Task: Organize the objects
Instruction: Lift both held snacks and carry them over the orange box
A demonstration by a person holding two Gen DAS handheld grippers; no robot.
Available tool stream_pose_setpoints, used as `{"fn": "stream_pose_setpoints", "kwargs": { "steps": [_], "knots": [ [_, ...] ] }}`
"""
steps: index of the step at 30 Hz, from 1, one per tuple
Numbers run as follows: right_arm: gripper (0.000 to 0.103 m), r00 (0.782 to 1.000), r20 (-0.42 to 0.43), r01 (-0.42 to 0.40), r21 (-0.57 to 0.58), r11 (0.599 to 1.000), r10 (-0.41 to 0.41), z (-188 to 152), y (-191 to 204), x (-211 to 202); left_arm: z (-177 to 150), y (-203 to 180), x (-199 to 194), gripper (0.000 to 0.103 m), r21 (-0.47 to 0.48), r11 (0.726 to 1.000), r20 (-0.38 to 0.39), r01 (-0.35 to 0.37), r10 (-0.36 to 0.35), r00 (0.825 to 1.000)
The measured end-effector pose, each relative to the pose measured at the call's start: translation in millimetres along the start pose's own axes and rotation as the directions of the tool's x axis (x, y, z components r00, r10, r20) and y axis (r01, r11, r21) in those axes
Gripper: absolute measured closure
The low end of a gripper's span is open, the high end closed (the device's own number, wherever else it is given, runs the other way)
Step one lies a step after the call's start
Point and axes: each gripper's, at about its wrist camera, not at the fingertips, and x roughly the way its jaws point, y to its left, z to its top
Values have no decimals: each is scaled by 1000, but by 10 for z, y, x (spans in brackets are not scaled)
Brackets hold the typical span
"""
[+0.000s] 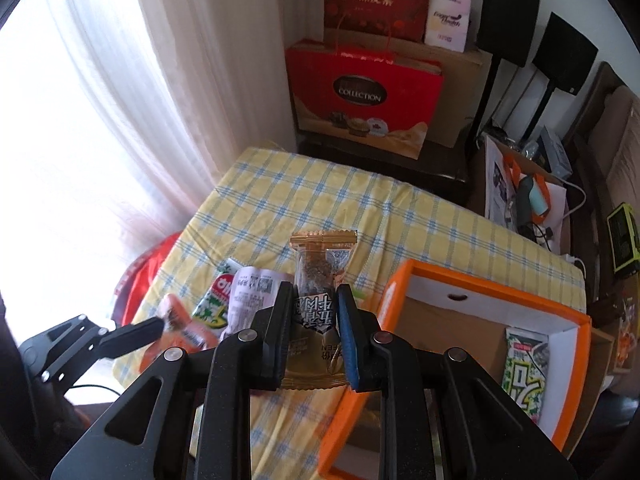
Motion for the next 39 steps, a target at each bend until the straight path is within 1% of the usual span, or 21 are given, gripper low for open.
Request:
{"fn": "stream_pose_setpoints", "kwargs": {
  "steps": [5,13,18,25,33,39],
  "knots": [
    [82,1000,21,-12,17,1000,11,-136,-124,-212,33,-139,-15,52,12,1000,-3,8,-8,1000],
    [82,999,35,16,52,999,-17,-399,-477,-501,53,-438,40,52,40,999,-15,34,-33,999],
    [82,999,28,32,92,995,-35,-591,-739,-570,74,-647,86,51,70,996,-21,48,-46,999],
    [82,999,-13,48,152,987,-47,-823,-1051,-442,74,-867,176,51,94,994,-35,57,-54,998],
    [82,997,-74,34,205,978,-19,-1023,-1152,-110,80,-994,262,51,109,992,-50,57,-52,997],
    [82,996,-91,11,232,973,10,-1064,-1145,42,70,-993,287,51,101,993,-55,56,-51,997]
  ]
}}
